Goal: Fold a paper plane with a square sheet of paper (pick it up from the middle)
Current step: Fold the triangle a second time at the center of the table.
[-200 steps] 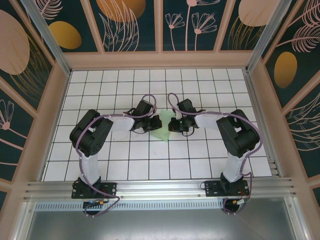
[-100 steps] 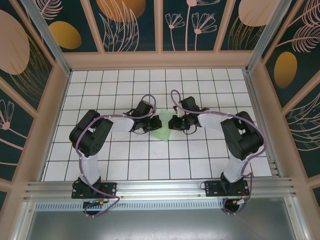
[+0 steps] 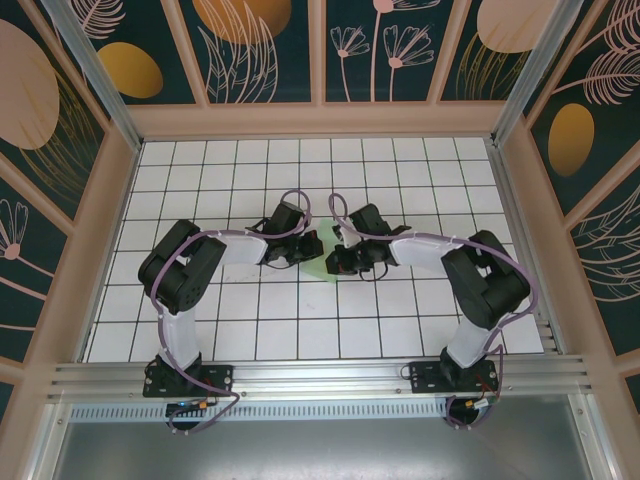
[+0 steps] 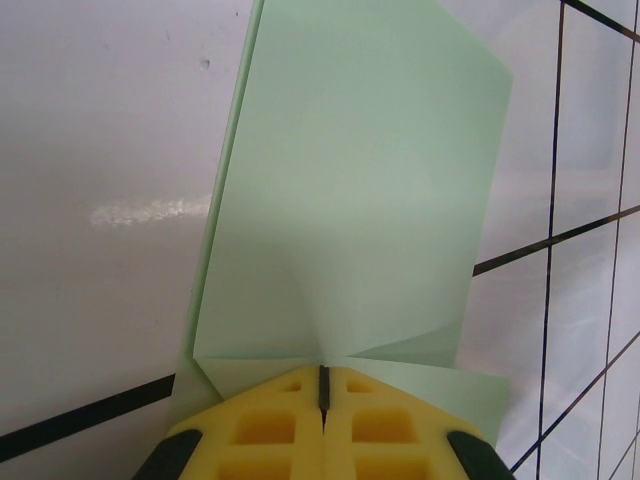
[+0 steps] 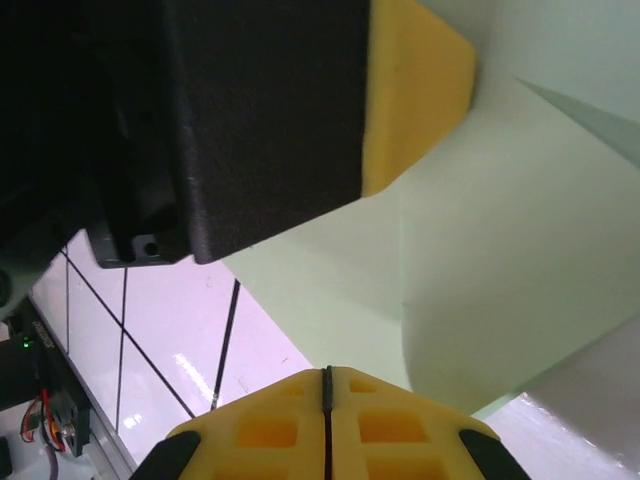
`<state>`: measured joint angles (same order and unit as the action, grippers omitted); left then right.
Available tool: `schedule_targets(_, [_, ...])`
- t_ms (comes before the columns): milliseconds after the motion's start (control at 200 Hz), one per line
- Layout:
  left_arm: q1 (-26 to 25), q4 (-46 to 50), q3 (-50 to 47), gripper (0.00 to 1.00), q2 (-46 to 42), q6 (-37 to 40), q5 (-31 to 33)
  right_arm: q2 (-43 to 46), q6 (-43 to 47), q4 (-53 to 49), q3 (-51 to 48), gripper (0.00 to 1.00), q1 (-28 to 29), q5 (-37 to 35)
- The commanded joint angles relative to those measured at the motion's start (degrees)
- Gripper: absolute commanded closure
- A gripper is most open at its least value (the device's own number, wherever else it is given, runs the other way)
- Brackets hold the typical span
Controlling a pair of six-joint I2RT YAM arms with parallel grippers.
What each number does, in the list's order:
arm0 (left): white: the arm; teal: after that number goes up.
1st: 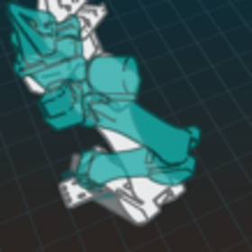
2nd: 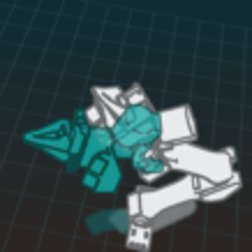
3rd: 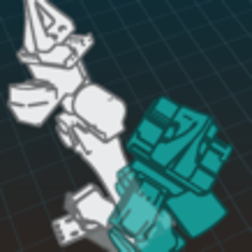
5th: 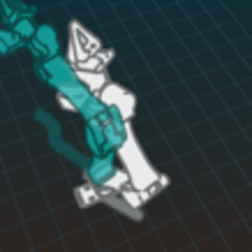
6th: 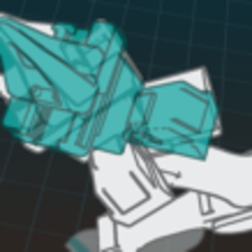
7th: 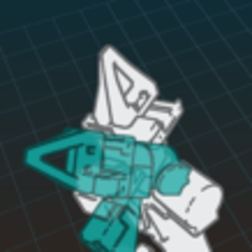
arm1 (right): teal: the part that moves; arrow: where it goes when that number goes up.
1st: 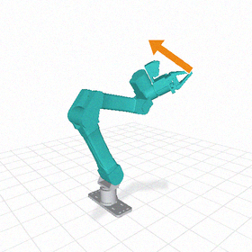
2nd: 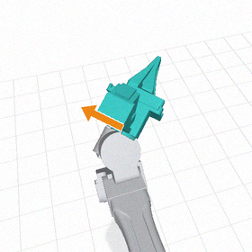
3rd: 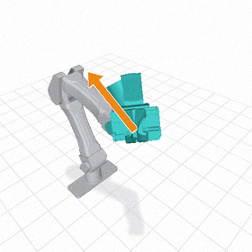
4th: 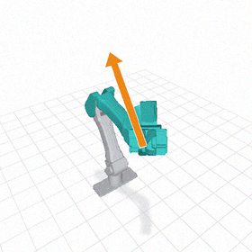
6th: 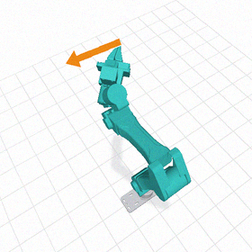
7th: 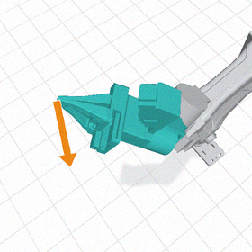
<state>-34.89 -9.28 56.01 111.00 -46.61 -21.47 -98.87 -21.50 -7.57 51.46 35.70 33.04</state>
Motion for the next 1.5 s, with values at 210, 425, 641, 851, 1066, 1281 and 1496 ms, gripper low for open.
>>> schedule_targets(210, [-0.1,6.0,-2.4,0.99,4.3,-0.8,3.9,-3.8,0.6,-3.6,2.3,0.92,0.8,-2.8])
schedule_targets(425, [-0.1,5.9,-2.5,0.99,4.4,-1.3,4.2,-4.7,1.9,-5.3,2.1,0.92,0.9,-3.3])
schedule_targets(641, [-0.1,6.5,-2.5,0.99,4.7,-1.6,4.8,-5.2,3.3,-6.9,1.8,0.93,0.9,-4.2])
schedule_targets(851, [-0.2,7.0,-2.6,0.99,4.9,-1.7,5.3,-5.1,5.2,-8.7,0.6,0.93,0.9,-4.4])
schedule_targets(1066, [-0.1,7.4,-2.6,1.00,5.0,-1.7,5.8,-2.7,5.7,-8.8,-2.0,0.93,1.3,-2.5])
schedule_targets(1281, [-0.1,7.3,-2.7,1.00,4.9,-1.7,5.8,-0.1,5.1,-9.1,-3.9,0.95,1.8,-1.8])
schedule_targets(1496, [-0.1,6.6,-2.9,1.00,4.6,-2.0,5.4,3.8,2.6,-6.5,-1.5,0.96,1.3,-5.8])
